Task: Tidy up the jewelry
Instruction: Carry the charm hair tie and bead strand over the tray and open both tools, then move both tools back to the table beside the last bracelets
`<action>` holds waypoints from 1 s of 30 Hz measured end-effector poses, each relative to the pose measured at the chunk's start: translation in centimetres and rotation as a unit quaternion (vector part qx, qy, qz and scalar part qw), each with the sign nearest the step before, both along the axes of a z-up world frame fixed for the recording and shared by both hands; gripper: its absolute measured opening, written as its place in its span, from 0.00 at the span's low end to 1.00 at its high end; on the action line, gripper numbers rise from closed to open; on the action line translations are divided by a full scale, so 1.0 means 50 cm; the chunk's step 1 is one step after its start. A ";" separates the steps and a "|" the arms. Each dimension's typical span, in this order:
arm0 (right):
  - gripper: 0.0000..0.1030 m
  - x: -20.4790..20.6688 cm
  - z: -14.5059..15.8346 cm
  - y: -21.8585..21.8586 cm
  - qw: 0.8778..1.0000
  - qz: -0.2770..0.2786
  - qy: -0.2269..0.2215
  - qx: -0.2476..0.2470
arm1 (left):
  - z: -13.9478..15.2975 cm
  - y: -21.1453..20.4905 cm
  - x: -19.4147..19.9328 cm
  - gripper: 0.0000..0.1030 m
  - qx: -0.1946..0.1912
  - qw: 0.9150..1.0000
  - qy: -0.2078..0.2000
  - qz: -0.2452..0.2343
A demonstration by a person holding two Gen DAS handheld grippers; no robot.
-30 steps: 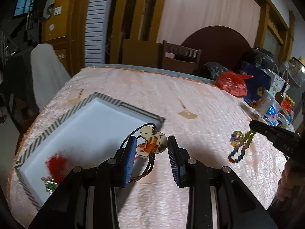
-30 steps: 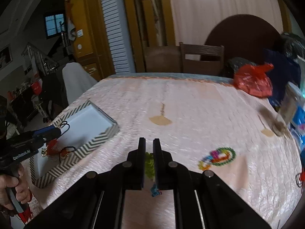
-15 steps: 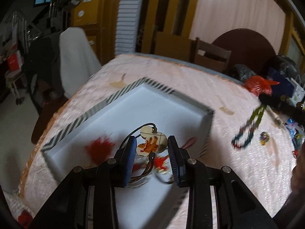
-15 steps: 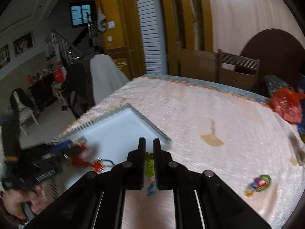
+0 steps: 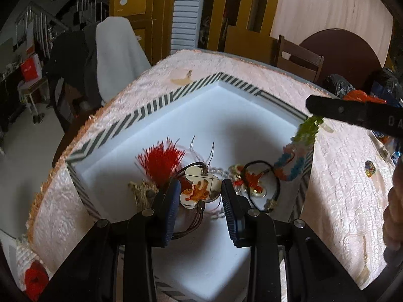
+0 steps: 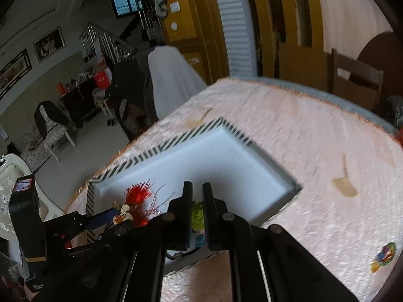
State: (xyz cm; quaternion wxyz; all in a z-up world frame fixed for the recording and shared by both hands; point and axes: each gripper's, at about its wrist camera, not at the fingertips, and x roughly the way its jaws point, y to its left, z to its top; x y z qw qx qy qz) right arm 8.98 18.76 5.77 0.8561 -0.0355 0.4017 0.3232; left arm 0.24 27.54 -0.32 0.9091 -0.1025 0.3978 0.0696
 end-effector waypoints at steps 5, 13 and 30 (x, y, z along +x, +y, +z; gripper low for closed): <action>0.07 0.004 -0.055 0.003 0.999 0.007 0.038 0.012 | -0.020 0.011 -0.001 0.49 -0.006 1.000 0.013 0.011; 0.16 0.000 -0.080 -0.016 0.998 0.008 0.054 0.037 | -0.035 0.001 -0.003 0.59 0.002 1.000 0.026 0.011; 0.50 -0.053 -0.052 -0.293 0.995 -0.087 -0.016 -0.046 | 0.087 -0.154 -0.009 0.95 0.115 0.992 -0.051 -0.028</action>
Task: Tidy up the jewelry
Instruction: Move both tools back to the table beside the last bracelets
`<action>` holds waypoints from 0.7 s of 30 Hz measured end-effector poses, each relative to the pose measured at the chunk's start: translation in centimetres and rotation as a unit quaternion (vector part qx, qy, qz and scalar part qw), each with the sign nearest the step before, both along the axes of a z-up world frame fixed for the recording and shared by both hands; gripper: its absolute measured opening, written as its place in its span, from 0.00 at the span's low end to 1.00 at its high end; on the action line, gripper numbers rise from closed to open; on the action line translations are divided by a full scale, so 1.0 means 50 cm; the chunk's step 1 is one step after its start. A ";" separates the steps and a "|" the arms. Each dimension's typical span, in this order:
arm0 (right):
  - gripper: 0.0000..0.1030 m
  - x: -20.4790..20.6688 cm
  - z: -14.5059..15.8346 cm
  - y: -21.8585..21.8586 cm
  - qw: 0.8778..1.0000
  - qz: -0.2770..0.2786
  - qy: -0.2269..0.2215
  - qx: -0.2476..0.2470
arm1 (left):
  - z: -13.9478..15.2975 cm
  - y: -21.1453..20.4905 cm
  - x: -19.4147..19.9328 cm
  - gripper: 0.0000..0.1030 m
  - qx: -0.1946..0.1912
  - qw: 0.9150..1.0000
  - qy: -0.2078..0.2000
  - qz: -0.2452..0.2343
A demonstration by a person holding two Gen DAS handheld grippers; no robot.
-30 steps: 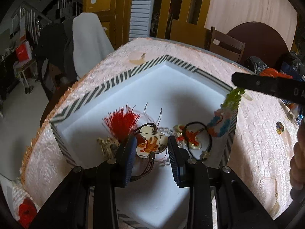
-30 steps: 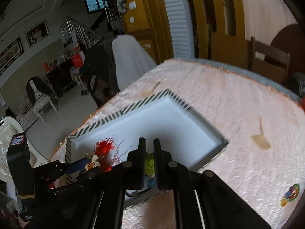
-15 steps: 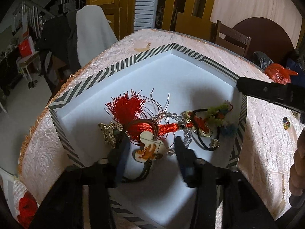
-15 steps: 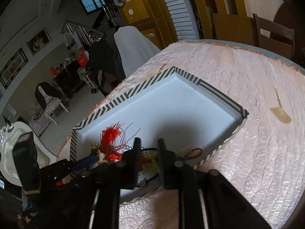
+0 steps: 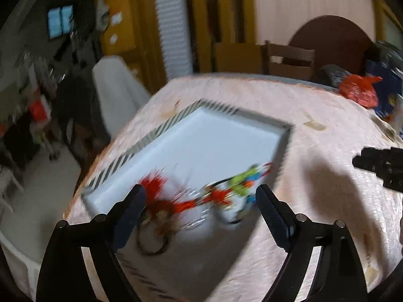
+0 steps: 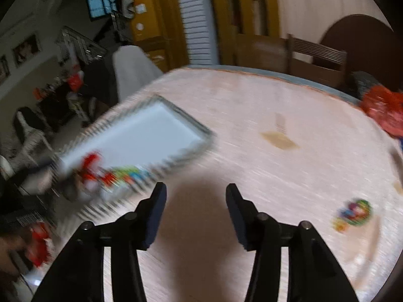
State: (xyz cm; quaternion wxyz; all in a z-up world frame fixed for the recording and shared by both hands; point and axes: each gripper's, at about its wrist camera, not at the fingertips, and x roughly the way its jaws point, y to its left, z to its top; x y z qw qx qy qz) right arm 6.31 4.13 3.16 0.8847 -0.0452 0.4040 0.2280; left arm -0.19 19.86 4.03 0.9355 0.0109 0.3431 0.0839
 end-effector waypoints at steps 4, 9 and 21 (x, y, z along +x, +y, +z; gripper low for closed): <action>0.50 -0.028 -0.015 -0.136 0.999 -0.037 -0.005 -0.037 | 0.013 -0.086 0.030 0.94 -0.023 0.998 0.001 -0.054; 0.50 -0.041 -0.023 -0.313 0.991 -0.124 0.000 -0.042 | -0.012 -0.220 0.088 0.94 -0.034 0.992 0.038 -0.116; 0.50 -0.056 -0.079 -0.495 0.969 -0.245 0.033 -0.013 | -0.110 -0.482 0.187 0.94 -0.055 0.968 0.120 -0.215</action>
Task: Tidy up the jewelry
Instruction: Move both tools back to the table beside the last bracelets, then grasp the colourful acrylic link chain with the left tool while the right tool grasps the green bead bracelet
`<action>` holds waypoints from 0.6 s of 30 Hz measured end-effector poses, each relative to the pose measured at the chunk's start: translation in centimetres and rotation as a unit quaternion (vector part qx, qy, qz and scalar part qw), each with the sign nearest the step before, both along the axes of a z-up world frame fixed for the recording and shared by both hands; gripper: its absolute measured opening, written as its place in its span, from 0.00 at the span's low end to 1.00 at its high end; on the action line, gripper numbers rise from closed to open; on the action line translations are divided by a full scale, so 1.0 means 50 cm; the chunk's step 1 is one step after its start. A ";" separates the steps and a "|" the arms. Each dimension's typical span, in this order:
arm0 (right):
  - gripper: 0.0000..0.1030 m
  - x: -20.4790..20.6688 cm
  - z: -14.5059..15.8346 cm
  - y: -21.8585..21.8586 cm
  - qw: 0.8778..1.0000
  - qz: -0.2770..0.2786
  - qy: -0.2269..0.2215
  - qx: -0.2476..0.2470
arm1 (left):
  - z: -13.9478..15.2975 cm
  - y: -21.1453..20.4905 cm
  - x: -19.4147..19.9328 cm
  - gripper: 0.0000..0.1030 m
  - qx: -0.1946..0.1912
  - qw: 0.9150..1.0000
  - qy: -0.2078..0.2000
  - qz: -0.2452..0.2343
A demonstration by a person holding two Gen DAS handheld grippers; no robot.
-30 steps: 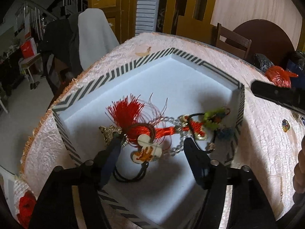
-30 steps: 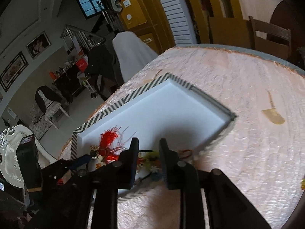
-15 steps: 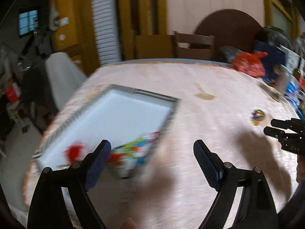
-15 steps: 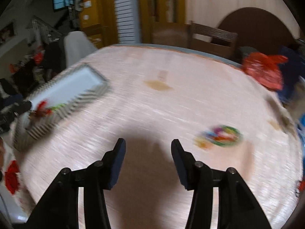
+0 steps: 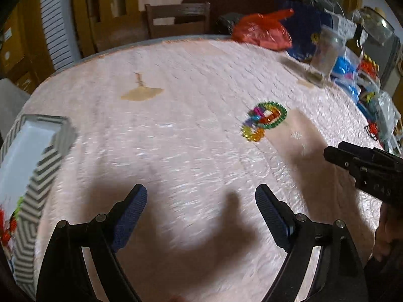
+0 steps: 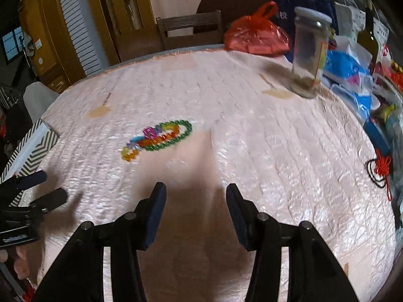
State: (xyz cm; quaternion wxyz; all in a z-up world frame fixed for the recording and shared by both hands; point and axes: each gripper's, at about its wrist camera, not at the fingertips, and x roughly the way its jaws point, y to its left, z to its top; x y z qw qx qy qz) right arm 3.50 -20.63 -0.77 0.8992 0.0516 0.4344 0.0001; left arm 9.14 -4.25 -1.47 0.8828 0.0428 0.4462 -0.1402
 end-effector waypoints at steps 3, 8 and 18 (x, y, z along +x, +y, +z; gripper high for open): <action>0.50 0.000 -0.019 0.000 1.000 0.003 0.006 -0.002 | -0.034 -0.009 0.007 0.94 0.025 0.999 0.020 0.015; 0.50 -0.001 -0.039 -0.004 1.000 0.005 0.010 -0.007 | -0.048 -0.004 -0.001 1.00 0.017 0.999 0.006 0.034; 0.84 0.008 -0.052 0.029 0.997 0.006 0.018 -0.069 | -0.053 -0.004 -0.011 1.00 0.016 0.999 0.005 0.040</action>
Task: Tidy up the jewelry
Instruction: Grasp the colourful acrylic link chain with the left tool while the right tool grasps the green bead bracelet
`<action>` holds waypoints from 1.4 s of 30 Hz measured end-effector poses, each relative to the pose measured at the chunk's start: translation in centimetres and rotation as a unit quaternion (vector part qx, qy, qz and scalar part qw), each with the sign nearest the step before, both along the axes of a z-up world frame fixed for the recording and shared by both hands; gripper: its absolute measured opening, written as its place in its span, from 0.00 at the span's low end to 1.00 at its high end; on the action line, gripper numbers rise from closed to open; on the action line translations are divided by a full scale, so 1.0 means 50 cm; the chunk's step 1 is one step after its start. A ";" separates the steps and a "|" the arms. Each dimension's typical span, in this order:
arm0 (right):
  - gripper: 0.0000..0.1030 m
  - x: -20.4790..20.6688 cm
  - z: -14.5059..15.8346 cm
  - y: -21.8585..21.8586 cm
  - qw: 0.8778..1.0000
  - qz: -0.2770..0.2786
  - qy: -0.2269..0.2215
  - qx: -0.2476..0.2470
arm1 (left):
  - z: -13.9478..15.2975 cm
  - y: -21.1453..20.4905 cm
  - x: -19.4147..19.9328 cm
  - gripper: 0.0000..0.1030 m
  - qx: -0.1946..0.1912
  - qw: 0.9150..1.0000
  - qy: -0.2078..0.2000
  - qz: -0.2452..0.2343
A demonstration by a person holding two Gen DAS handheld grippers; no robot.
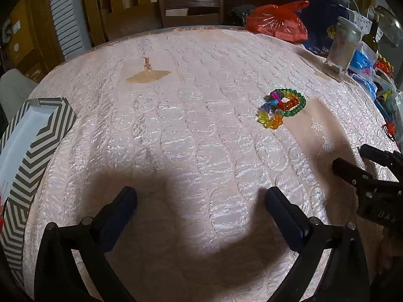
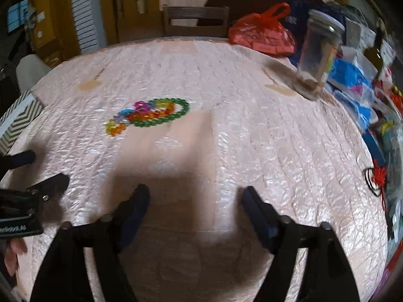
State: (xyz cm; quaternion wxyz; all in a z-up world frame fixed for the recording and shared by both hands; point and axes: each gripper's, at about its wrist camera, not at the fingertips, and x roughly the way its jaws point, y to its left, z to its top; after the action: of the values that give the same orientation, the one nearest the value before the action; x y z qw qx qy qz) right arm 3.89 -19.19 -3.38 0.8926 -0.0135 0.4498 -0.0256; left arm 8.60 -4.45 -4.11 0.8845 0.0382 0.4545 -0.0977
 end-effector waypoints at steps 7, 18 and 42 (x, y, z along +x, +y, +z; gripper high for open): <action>0.95 0.008 -0.004 -0.014 1.000 -0.021 0.011 0.004 | 0.000 -0.001 0.002 1.00 0.002 1.000 0.000 0.000; 0.92 0.008 0.018 -0.023 0.999 -0.034 -0.014 0.010 | 0.000 -0.002 0.003 1.00 0.003 1.000 0.000 0.000; 0.98 0.036 -0.006 -0.035 0.998 -0.062 0.012 0.008 | 0.020 -0.138 0.155 0.23 -0.015 0.989 -0.015 -0.145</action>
State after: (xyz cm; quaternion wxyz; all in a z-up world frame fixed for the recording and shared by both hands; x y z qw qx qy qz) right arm 5.68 -20.93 -3.70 0.8840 0.0214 0.4606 -0.0766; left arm 16.33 -11.33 -3.12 0.8683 0.0918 0.4291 -0.2312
